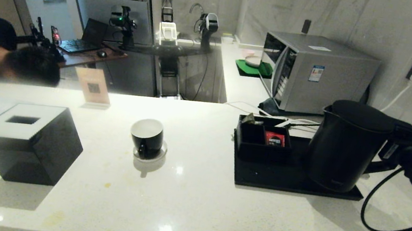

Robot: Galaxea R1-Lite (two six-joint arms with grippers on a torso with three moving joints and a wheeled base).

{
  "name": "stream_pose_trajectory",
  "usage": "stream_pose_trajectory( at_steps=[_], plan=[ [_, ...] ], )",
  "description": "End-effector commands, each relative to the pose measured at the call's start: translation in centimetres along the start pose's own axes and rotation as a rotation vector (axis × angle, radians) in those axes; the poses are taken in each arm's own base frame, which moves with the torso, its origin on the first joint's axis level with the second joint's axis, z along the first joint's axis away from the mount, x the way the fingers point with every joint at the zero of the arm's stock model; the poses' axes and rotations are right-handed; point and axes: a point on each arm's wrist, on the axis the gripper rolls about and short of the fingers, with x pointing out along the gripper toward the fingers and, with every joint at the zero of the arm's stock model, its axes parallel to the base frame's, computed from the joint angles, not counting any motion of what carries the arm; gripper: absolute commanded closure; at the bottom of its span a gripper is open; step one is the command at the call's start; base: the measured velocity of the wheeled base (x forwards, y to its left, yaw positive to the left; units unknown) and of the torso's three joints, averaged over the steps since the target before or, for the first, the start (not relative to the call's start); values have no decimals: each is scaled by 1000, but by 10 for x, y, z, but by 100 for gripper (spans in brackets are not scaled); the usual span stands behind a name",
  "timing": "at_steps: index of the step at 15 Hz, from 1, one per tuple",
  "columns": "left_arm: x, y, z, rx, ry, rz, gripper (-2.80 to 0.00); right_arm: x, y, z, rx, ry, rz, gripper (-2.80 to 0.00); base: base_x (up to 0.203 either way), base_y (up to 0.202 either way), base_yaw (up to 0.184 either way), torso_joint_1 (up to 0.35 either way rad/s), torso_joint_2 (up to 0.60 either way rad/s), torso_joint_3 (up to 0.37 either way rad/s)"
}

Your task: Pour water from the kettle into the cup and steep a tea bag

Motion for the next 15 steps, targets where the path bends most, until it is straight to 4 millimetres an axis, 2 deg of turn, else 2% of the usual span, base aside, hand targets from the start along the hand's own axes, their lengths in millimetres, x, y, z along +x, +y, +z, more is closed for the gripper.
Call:
stream_pose_trajectory(
  at_steps=[1,15],
  plan=[
    [0,0,0,0,1,1,0,-9,-1,9,4,-32,0,0,0,0,0,0,0,0],
    [0,0,0,0,1,1,0,-16,3,11,7,-25,19,0,0,0,0,0,0,0]
  ],
)
